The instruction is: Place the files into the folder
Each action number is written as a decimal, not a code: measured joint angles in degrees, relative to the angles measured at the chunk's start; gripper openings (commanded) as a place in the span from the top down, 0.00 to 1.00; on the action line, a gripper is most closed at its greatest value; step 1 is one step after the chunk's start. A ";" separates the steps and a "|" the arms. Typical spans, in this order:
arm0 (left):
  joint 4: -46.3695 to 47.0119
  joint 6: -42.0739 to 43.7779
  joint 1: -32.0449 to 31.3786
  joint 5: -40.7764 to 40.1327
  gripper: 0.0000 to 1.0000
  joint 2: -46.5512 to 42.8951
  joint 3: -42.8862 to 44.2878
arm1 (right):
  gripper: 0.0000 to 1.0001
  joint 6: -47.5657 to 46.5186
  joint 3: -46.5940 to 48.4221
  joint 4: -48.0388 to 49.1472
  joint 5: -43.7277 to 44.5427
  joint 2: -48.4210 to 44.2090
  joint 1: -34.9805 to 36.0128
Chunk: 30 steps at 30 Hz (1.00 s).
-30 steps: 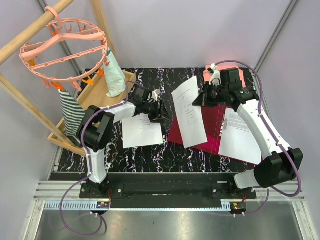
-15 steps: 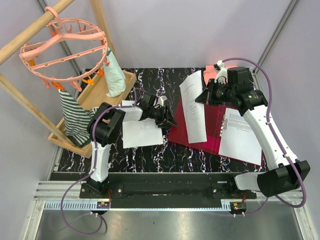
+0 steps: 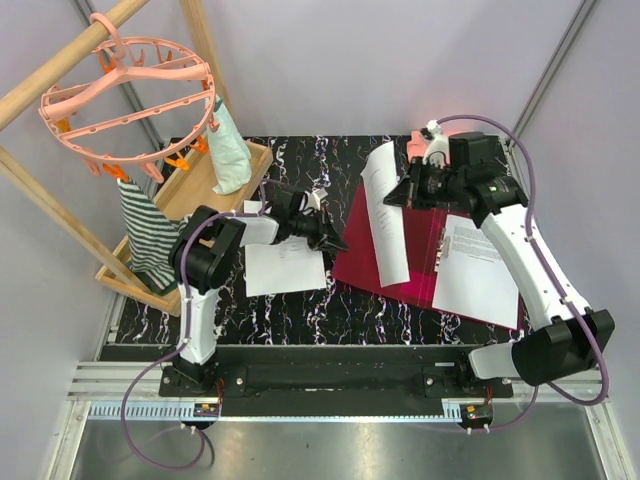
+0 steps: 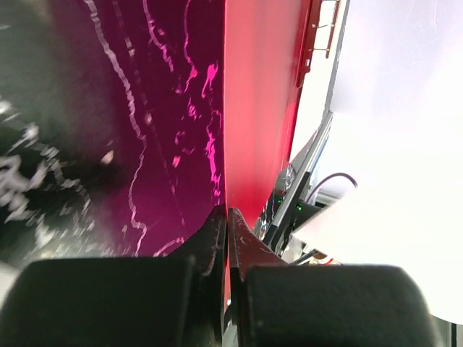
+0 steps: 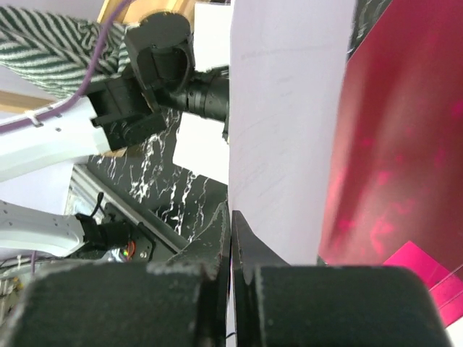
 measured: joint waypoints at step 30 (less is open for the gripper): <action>-40.83 26.60 8.35 -12.90 1.00 -6.45 10.29 | 1.00 -14.14 -15.96 -0.44 20.41 11.65 -21.31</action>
